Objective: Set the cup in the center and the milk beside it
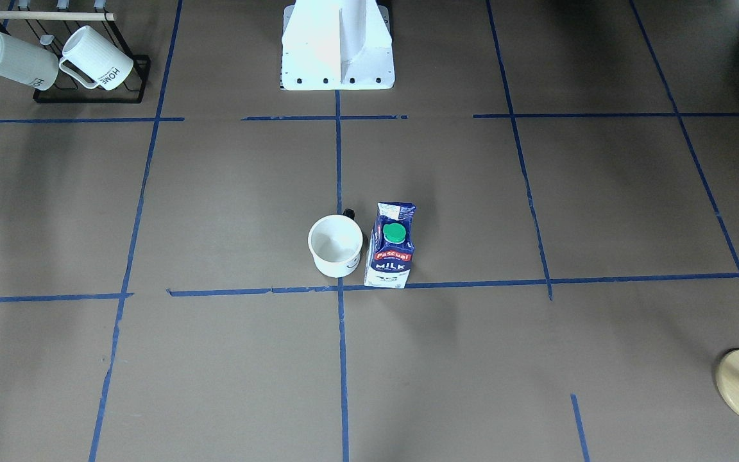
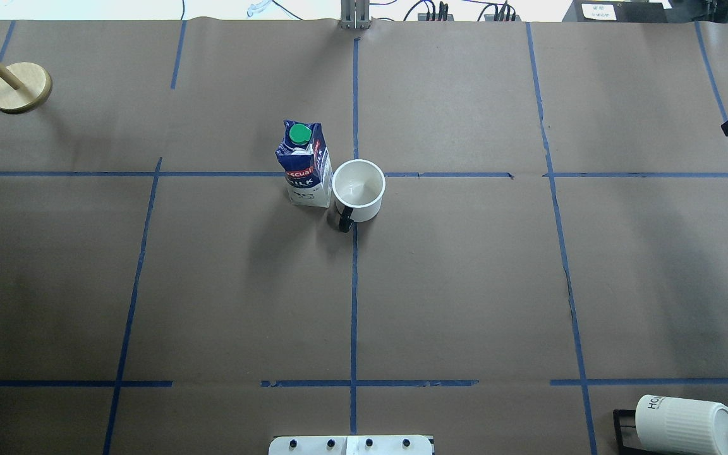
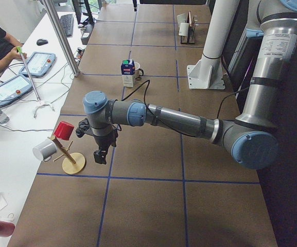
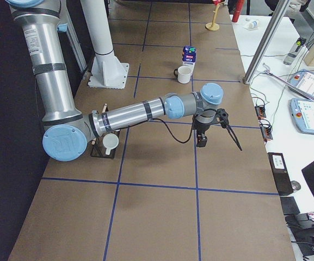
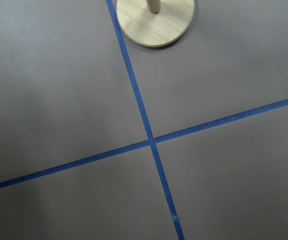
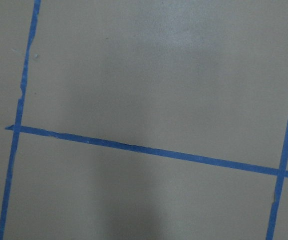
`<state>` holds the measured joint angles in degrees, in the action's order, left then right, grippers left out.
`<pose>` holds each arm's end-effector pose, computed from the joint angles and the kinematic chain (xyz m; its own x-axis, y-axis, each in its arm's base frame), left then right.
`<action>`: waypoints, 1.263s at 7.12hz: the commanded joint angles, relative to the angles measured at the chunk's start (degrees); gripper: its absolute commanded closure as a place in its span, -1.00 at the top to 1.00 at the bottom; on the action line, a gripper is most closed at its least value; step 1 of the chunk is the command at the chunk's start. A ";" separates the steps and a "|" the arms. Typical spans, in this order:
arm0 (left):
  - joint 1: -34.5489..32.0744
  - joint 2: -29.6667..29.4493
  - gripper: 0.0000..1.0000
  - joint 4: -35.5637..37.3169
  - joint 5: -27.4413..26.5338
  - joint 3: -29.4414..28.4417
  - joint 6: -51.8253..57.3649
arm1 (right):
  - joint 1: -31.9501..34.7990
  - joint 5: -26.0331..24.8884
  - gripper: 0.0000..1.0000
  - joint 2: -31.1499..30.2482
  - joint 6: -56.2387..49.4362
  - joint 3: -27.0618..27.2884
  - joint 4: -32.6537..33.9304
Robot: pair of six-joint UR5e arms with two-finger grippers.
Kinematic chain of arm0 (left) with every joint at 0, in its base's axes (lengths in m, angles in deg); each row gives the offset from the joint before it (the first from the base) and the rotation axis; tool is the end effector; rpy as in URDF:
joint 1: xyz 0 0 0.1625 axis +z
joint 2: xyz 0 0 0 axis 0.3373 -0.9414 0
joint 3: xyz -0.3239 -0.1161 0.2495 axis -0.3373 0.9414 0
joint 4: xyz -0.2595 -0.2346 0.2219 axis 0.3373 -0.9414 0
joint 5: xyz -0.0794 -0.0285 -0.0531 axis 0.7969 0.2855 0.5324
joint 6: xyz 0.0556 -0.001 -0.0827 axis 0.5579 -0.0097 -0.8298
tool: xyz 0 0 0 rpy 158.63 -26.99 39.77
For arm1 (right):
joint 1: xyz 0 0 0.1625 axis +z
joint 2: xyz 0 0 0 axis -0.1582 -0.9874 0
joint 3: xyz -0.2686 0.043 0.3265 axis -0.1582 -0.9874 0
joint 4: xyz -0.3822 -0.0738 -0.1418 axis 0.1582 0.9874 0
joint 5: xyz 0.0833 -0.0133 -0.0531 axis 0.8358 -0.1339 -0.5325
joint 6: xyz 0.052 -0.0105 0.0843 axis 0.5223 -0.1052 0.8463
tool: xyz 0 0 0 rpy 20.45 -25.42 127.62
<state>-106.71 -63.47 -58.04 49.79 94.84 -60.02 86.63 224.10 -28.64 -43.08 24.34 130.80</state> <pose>-0.0422 -0.5602 0.5658 0.7529 0.2884 -0.5916 -0.2109 0.9572 0.1982 -0.0621 -0.5702 0.5118 0.6770 -0.1580 0.7188 0.1101 0.9874 0.1134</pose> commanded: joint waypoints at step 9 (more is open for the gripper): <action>1.04 2.73 1.00 -9.27 0.35 0.17 -2.13 | -0.97 0.21 1.00 -0.26 0.31 -0.02 -0.03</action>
<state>-105.79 -61.72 -63.89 50.16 95.48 -60.77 85.75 224.28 -28.83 -42.80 24.20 130.77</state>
